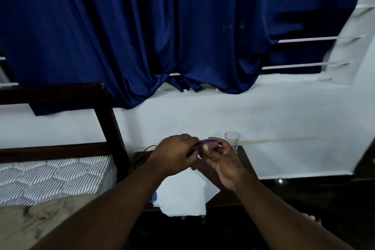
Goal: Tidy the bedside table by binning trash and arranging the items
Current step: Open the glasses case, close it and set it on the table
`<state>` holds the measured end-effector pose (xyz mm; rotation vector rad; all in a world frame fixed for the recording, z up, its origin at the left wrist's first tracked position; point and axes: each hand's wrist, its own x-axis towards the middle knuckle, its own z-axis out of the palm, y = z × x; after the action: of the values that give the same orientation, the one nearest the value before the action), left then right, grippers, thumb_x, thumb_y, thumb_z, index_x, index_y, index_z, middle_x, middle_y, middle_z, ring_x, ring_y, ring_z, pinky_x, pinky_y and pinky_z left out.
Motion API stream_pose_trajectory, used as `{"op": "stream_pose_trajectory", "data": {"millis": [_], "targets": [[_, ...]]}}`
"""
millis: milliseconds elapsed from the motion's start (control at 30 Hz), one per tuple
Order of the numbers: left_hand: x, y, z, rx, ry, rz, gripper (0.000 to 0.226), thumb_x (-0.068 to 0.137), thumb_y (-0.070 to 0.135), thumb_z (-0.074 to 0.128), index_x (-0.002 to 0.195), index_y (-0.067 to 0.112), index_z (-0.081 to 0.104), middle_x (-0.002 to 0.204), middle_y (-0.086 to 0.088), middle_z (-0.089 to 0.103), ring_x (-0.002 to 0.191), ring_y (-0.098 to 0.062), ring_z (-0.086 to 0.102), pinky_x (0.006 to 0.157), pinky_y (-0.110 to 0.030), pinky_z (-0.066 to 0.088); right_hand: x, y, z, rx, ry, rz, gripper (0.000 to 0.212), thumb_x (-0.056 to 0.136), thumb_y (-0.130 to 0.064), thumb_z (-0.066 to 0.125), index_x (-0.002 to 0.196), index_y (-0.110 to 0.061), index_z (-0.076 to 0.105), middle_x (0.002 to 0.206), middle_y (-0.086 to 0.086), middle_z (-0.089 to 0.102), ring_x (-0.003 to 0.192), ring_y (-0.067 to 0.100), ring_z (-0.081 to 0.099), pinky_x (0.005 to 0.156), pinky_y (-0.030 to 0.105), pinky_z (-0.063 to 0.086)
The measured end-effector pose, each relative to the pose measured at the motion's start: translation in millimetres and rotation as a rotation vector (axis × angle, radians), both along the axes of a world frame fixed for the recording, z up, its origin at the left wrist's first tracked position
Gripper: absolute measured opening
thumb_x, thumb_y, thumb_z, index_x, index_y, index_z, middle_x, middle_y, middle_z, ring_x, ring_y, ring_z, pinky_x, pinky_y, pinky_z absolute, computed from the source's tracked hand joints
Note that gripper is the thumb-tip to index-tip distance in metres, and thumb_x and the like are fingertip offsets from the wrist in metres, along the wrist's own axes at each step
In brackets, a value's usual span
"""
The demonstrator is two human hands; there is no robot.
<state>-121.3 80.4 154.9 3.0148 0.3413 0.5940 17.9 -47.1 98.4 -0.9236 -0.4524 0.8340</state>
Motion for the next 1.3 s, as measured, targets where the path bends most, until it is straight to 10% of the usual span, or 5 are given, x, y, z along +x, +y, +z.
{"op": "stream_pose_trajectory", "data": {"millis": [267,533,733,900,1300], "targets": [[11,-21,22,0.473,0.177,-0.065,0.05,0.099,0.026,0.045,0.146,0.01,0.041,0.117,-0.01,0.064,0.092,-0.034,0.067,0.067,-0.043,0.05,4,-14,14,0.067,-0.052,-0.027,0.039,0.072,-0.013,0.081,0.108,-0.006,0.065,0.103,0.015,0.074,0.09,0.022,0.076,0.08,0.031,0.062],[15,-13,23,0.531,0.189,-0.065,0.065,0.095,0.025,0.059,0.153,0.009,0.034,0.129,-0.012,0.061,0.104,-0.033,0.066,0.076,-0.045,0.057,4,-16,18,0.115,-0.031,-0.03,0.049,0.08,-0.008,0.078,0.123,0.003,0.058,0.114,0.018,0.072,0.102,0.026,0.073,0.094,0.035,0.059],[11,3,20,-0.362,-0.232,-0.084,0.051,0.095,0.046,0.066,0.143,0.033,0.056,0.131,0.013,0.063,0.114,-0.004,0.063,0.097,-0.023,0.052,12,-15,18,0.182,0.067,-0.041,0.051,0.078,-0.006,0.079,0.125,-0.008,0.059,0.109,0.011,0.073,0.101,0.022,0.074,0.087,0.032,0.061],[-6,16,3,-1.183,-0.445,-0.031,0.032,0.082,0.027,0.084,0.113,0.029,0.078,0.111,-0.003,0.079,0.107,-0.02,0.075,0.084,-0.026,0.061,20,-15,20,0.185,0.037,-0.022,0.05,0.076,-0.006,0.082,0.121,-0.012,0.062,0.113,0.012,0.073,0.11,0.025,0.072,0.087,0.031,0.059],[-3,22,-10,-1.258,-0.742,0.156,0.043,0.096,0.055,0.062,0.097,0.017,0.08,0.094,-0.009,0.082,0.087,-0.027,0.08,0.073,-0.037,0.064,4,-2,15,0.196,0.057,0.1,0.061,0.079,0.003,0.077,0.135,-0.004,0.056,0.124,0.018,0.066,0.113,0.027,0.07,0.094,0.036,0.059]]}}
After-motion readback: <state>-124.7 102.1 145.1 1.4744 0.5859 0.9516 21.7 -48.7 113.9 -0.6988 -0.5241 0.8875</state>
